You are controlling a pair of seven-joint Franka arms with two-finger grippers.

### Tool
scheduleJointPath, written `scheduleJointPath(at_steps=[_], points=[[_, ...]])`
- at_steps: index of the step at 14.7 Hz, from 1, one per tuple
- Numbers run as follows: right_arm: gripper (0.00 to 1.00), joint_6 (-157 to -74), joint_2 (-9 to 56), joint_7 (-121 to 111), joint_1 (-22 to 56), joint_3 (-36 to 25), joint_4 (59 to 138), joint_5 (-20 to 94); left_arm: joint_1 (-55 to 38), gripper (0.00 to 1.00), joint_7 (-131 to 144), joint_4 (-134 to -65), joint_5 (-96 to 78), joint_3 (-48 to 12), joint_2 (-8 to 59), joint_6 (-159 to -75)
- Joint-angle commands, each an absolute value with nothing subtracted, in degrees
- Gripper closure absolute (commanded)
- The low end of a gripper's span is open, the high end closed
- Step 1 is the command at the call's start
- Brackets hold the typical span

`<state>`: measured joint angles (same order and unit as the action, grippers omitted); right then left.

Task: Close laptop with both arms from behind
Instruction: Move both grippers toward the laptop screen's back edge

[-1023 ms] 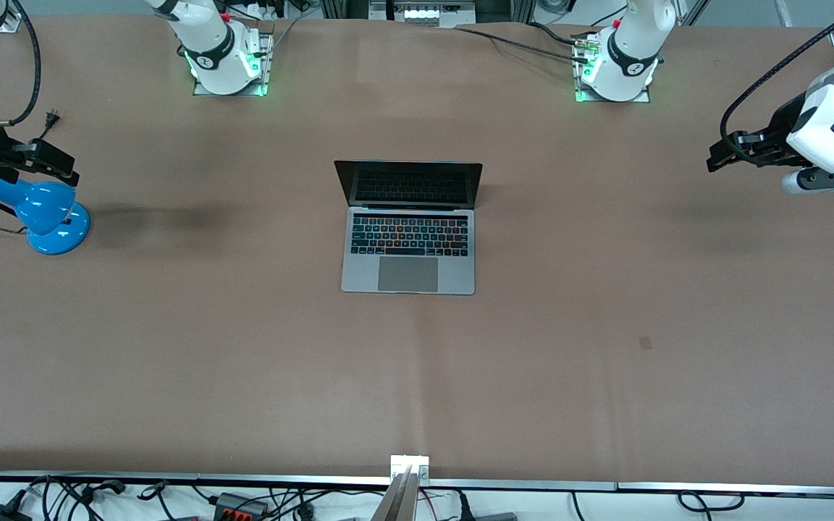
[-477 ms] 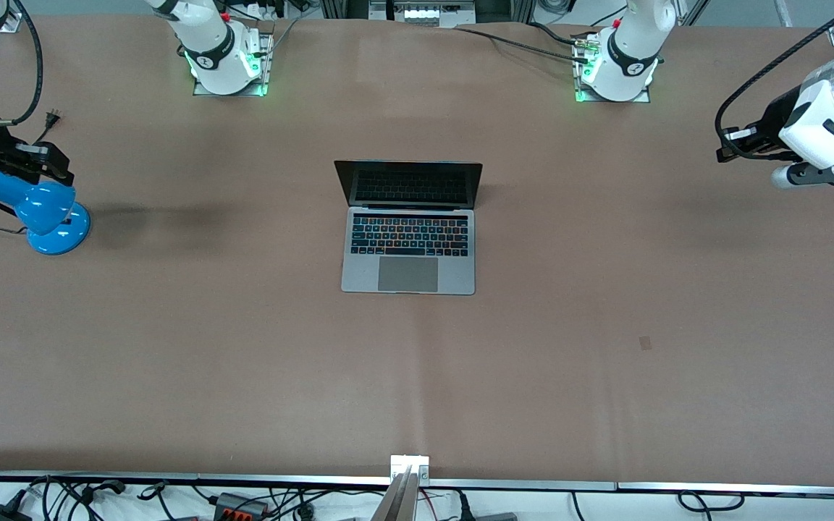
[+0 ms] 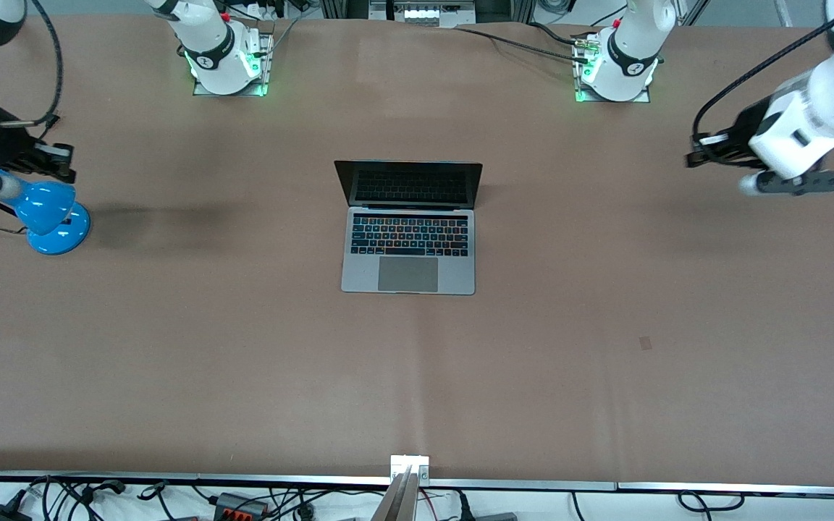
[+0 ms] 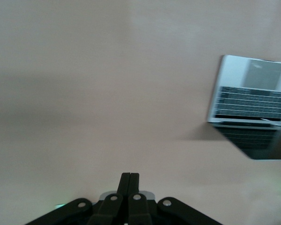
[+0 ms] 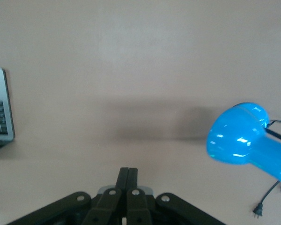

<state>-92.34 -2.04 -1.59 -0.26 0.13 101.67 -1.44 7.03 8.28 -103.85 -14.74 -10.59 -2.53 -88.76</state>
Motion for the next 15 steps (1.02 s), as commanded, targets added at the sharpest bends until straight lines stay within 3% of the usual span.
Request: scheduleJointPath(at_steps=[1, 5, 8, 11, 15], points=[[1.00, -90.18, -0.53, -0.62, 4.46, 0.18, 102.13, -1.41, 6.25, 1.00, 7.04, -107.57, -18.63, -10.98, -1.42, -93.33], [1.00, -89.47, 3.07, 1.06, 9.39, 0.18, 103.62, 4.55, 4.39, 1.00, 6.85, -109.76, -19.16, -17.83, 1.84, -96.14], [1.00, -90.00, 4.21, 1.49, 15.36, 0.18, 106.43, 9.91, 4.57, 1.00, 7.20, -115.99, -19.51, -25.02, 1.23, -104.74], [1.00, -90.18, 5.45, 1.49, 19.50, 0.18, 108.71, 15.98, 4.57, 1.00, 8.26, -122.94, -25.29, -27.68, 0.10, -111.60], [1.00, -92.71, 7.47, 1.49, 28.01, 0.18, 109.95, 18.98, 4.66, 1.00, 8.35, -129.80, -26.54, -34.71, -3.16, -116.80]])
